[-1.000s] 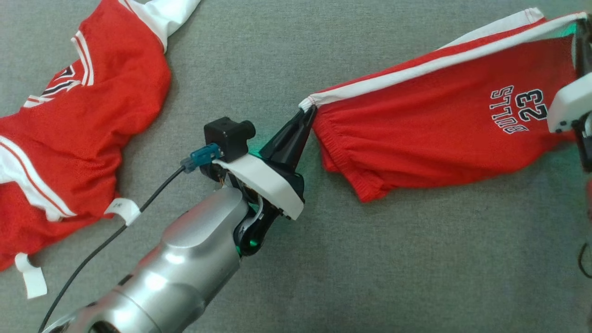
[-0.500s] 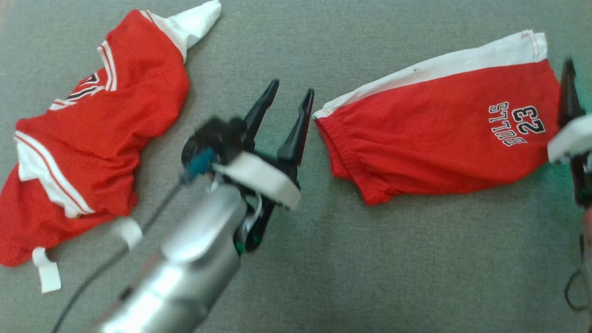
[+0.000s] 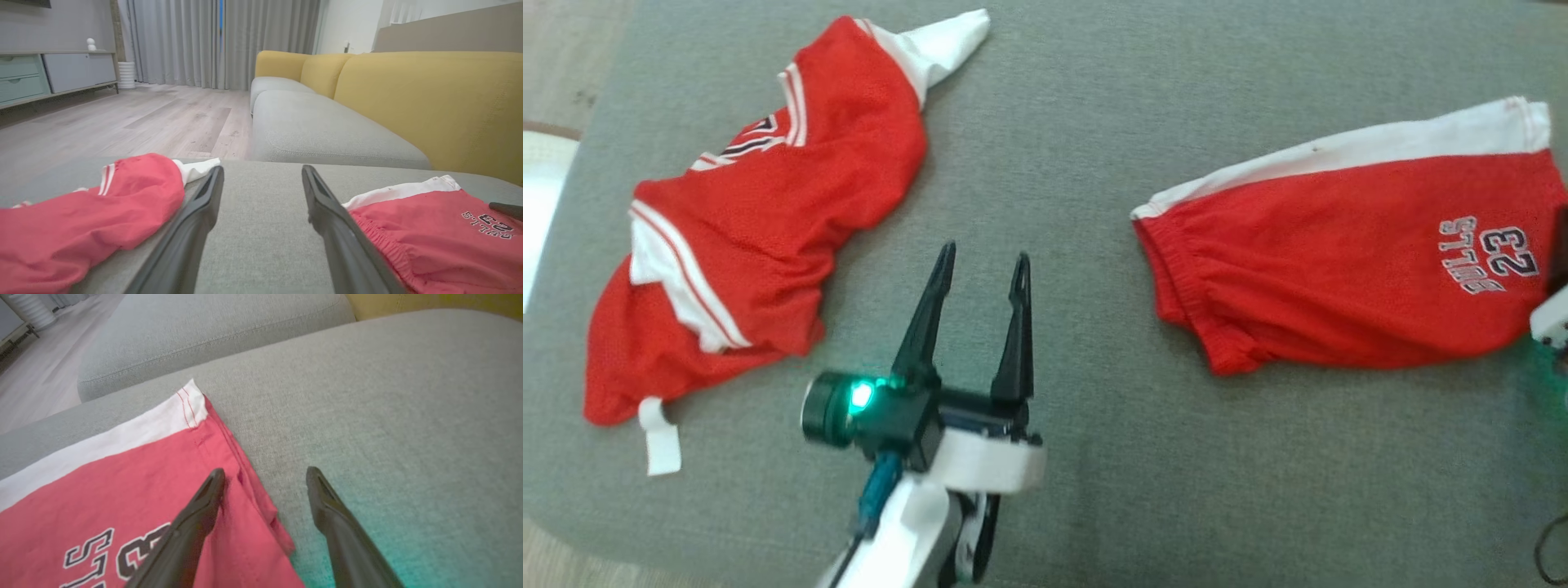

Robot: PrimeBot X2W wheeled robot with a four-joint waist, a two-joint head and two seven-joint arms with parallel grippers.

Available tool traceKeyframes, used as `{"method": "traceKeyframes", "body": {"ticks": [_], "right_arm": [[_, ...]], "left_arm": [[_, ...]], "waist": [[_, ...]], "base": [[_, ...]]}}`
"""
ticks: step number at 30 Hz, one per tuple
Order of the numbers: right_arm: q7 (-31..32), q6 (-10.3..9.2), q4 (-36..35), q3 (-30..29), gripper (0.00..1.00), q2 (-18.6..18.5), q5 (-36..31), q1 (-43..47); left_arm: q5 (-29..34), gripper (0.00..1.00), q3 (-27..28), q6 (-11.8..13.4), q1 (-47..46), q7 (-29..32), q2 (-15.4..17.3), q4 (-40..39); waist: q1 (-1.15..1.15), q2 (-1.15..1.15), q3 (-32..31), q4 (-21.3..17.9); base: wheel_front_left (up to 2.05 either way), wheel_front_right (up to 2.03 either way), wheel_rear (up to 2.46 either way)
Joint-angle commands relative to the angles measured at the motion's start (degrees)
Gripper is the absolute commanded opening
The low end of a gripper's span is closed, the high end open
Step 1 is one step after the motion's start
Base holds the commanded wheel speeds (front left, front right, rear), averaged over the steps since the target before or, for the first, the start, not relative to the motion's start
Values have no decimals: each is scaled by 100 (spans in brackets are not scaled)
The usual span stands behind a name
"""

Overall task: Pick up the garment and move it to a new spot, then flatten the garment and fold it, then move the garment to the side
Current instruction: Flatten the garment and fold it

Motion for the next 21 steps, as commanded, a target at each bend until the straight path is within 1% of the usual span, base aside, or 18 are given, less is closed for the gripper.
{"method": "traceKeyframes", "body": {"ticks": [1,3,4,5,6,7,8,13,21], "right_arm": [[42,-4,-112,54,100,-126,50,-73],[183,-4,20,-11,100,-138,92,-93],[249,-4,79,-37,95,-146,110,-100],[318,-4,131,-43,84,-147,128,-107],[380,-4,173,-39,49,-146,145,-114],[442,-4,210,-33,35,-141,168,-123],[494,-4,235,-28,0,-138,206,-136],[434,-4,192,4,0,-174,324,-175],[129,-4,109,-71,0,-112,406,-12]], "left_arm": [[46,100,230,52,-4,-30,-12,-245],[105,100,233,56,151,-30,-31,-359],[121,100,234,47,199,-30,-39,-399],[146,100,238,45,231,-30,-45,-426],[179,100,241,47,252,-30,-50,-443],[186,100,256,46,271,-30,-54,-464],[203,100,271,47,278,-30,-58,-479],[290,100,408,100,333,-30,-67,-533],[518,100,713,175,593,-30,-36,-363]], "waist": [[1,0,-36,58],[1,0,-57,121],[1,0,-62,154],[1,0,-67,177],[1,0,-69,192],[1,0,-70,202],[1,0,-69,208],[1,0,-107,111],[1,0,-448,-432]], "base": [[0,0,0],[0,0,0],[0,0,0],[0,0,0],[0,0,0],[0,0,0],[0,0,0],[0,0,0],[0,0,0]]}}
